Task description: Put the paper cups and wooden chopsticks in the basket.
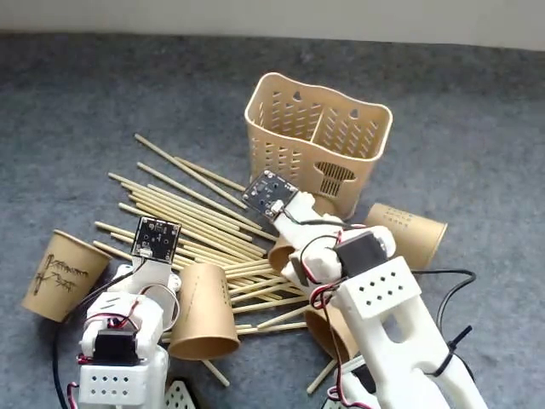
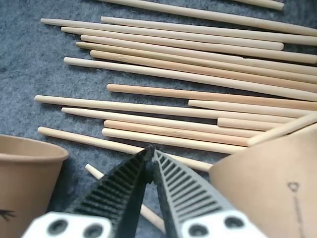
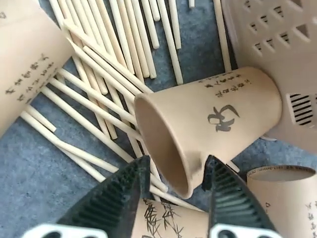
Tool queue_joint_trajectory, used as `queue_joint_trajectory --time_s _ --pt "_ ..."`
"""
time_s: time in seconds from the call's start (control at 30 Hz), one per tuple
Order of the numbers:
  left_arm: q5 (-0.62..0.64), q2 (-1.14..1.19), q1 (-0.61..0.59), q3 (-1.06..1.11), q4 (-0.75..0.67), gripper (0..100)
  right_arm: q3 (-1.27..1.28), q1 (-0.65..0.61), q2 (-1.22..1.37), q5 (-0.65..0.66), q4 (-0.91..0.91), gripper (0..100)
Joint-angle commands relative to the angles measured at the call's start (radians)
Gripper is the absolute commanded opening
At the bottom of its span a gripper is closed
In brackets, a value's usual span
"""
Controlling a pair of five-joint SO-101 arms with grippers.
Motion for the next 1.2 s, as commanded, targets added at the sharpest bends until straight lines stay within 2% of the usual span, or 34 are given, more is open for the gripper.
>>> queue_joint_trajectory --time_s 0.0,0.17,0.37,0.53,0.6,1.0,1.17 --pt "0.002 -0.002 0.010 0.019 0.002 1 0.044 -0.010 -0.028 0.014 -0.117 18.3" --pt "0.002 -0.002 0.010 0.019 0.002 1 0.101 -0.008 -0.030 0.014 -0.193 18.3" --pt "0.002 -0.002 0.010 0.019 0.002 1 0.099 0.033 -0.031 0.014 -0.199 17.4" --pt "0.002 -0.002 0.010 0.019 0.002 1 0.097 0.045 -0.031 0.014 -0.193 3.8" --pt "0.002 -0.002 0.010 0.019 0.002 1 0.097 0.045 -0.033 0.011 -0.191 1.2" --pt "0.002 -0.002 0.010 0.019 0.002 1 0.070 0.094 -0.280 0.005 -0.124 0.7" --pt "0.002 -0.002 0.010 0.019 0.002 1 0.070 0.094 -0.375 -0.064 -0.076 0.7"
